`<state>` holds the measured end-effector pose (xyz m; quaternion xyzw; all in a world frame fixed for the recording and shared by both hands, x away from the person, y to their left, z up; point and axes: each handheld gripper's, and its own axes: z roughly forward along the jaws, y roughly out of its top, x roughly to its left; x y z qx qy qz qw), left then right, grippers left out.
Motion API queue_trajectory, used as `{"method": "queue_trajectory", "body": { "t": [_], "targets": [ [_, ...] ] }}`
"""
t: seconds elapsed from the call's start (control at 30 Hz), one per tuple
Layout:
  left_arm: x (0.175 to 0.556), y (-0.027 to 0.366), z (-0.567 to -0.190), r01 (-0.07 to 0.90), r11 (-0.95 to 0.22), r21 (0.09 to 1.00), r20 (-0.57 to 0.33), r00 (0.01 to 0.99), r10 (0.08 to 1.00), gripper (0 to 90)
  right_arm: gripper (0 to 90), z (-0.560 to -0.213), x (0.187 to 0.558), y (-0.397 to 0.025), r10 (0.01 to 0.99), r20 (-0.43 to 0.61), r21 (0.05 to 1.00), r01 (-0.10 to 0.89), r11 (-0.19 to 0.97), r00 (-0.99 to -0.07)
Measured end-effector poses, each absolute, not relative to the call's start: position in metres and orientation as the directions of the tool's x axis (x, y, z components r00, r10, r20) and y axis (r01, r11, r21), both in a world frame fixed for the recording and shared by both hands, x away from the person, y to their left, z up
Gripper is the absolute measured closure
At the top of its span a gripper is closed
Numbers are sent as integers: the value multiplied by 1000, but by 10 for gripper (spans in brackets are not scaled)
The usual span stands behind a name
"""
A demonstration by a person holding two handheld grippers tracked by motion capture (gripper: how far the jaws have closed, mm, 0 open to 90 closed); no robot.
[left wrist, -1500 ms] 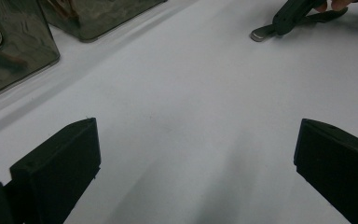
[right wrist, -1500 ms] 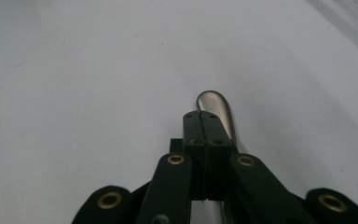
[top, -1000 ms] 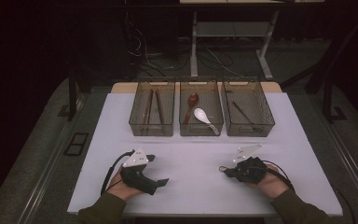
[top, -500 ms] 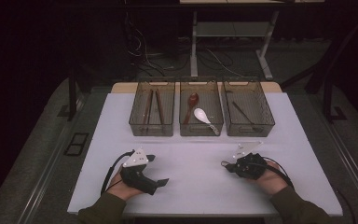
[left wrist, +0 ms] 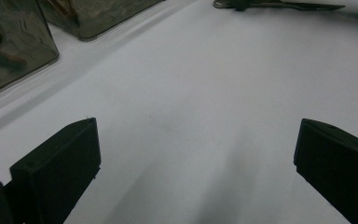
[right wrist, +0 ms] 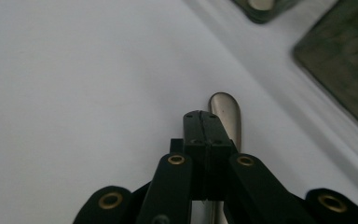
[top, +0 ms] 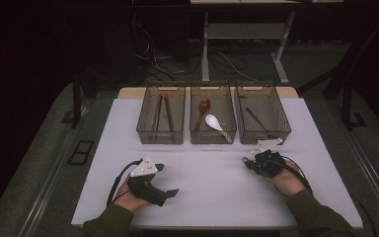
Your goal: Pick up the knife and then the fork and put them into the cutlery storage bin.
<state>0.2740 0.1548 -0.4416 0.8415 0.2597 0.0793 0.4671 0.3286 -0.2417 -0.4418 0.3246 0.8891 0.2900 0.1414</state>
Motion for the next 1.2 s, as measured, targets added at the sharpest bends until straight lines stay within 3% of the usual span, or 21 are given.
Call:
{"method": "queue_trajectory", "body": {
  "t": [0.23, 0.3, 0.47, 0.6, 0.87, 1.2],
  "targets": [
    [274, 155, -441, 365, -427, 827, -111, 852, 512, 0, 886, -439, 336, -254, 699, -23, 603, 548, 580, -715],
    [274, 155, -442, 366, -425, 828, -112, 850, 514, 0, 802, -431, 336, -257, 712, 20, 603, 576, 552, -702],
    [275, 154, -442, 368, -423, 828, -114, 850, 515, 0, 663, -413, 339, -265, 736, 68, 511, 657, 554, -673],
    [274, 154, -442, 366, -425, 828, -113, 851, 513, 0, 626, -412, 345, -267, 758, 60, 388, 715, 581, -649],
    [274, 154, -441, 365, -426, 828, -113, 852, 511, 0, 643, -419, 351, -269, 782, 85, 206, 779, 592, -617],
    [275, 154, -442, 365, -426, 828, -113, 853, 510, 0, 715, -419, 353, -266, 774, 95, 110, 779, 617, -626]
  ]
}}
